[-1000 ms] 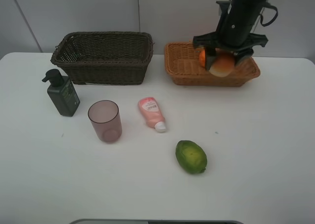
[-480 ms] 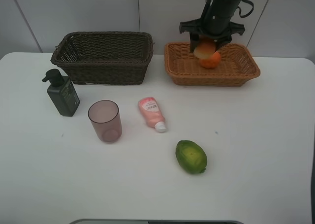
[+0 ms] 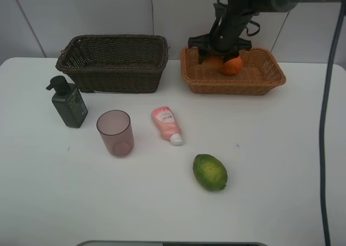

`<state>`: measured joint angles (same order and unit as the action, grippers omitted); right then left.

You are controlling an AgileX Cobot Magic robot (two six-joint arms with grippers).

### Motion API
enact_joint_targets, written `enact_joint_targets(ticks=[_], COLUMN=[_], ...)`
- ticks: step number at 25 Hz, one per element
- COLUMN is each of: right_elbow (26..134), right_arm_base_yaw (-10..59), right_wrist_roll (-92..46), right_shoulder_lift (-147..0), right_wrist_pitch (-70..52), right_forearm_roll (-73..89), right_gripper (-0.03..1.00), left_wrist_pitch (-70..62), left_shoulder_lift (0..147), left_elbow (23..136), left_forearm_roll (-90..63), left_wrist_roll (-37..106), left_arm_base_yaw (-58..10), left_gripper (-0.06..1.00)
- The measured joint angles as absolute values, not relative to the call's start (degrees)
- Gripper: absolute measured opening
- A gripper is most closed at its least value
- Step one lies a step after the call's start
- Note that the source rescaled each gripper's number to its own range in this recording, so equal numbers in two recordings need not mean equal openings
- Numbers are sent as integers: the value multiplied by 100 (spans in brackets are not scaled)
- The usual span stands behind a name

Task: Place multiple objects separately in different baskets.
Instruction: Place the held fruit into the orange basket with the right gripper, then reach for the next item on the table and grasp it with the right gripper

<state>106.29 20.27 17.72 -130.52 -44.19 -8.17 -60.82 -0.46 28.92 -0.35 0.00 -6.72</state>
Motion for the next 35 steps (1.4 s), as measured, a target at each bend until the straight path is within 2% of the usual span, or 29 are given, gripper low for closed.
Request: enact_joint_targets(ticks=[13,14,17,18,20,23,30,35], right_elbow=[10629,10629,10629,10629,10629,10629,10629,10627], right_arm_base_yaw=[2027,2027,2027,2027,2027,2027,2040,2171], right_wrist_roll=[1777,1777,1777,1777,1777,1771,1771,1771], right_shoulder_lift=[-13193,-13193,-13193,-13193,-13193,-13193,-12927,-12598], right_wrist_pitch=[-4336,-4336,-4336,-4336,-4386,-4455,-4936,-5748], right_forearm_roll=[-817,-817,-817,-817,-817,-817,-811,-807], right_gripper=[3,9,48,58,71,77,77,77], left_wrist_pitch=[-6082,-6082,-6082,-6082,-6082,-6082,-6082,-6082], left_shoulder_lift=[-46,-46,-46,-46,-46,-46,-46,-46], left_elbow=[2892,2892,2892,2892,2892,2892,2892,2892], left_forearm_roll=[-35,-35,-35,-35,-35,-35,-35,-35], left_wrist_roll=[0,0,0,0,0,0,0,0], left_arm_base_yaw=[-672,-672,-672,-672,-672,-672,-672,-672], left_gripper=[99,99,99,99,99,99,99,99])
